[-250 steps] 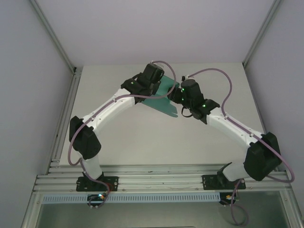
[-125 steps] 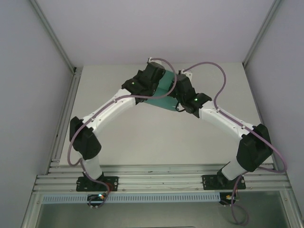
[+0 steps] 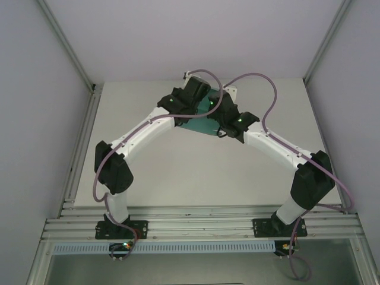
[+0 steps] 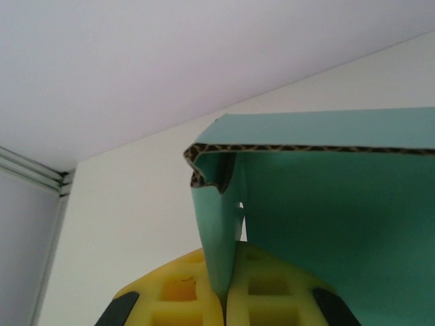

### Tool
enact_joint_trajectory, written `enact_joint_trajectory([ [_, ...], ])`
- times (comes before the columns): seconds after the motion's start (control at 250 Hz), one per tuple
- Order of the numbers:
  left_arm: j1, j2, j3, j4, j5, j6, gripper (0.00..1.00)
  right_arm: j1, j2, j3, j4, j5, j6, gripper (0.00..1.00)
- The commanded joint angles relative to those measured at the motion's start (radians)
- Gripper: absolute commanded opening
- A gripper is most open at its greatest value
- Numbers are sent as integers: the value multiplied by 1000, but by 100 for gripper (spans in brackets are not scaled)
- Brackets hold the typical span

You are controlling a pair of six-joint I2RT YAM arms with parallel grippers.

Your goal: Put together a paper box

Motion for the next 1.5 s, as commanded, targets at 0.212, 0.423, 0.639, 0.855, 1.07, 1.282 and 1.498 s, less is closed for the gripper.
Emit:
enact_joint_trajectory([
  [0.212,110,-162,-160,26,317,0,0,-56,-79,-115,136,-141,-117,32],
  [0.423,112,-159,-173,33,405,51,0,-63,-191,-232,320,-493,-122,100],
  [0.639,146,-166,-260,14,680,251,0,-69,-373,-322,317,-629,-92,100],
  [0.855,143,-178,-384,-83,956,625,0,-132,-583,-427,91,-555,-43,100],
  [1.07,50,-6,-250,-310,851,760,0,-223,-773,-552,-46,-448,-13,100],
  [1.282,-5,165,-156,-356,723,781,0,-295,-846,-601,-105,-450,-7,100],
  [1.498,-38,255,-99,-375,616,770,39,-310,-848,-609,-120,-474,-8,100],
])
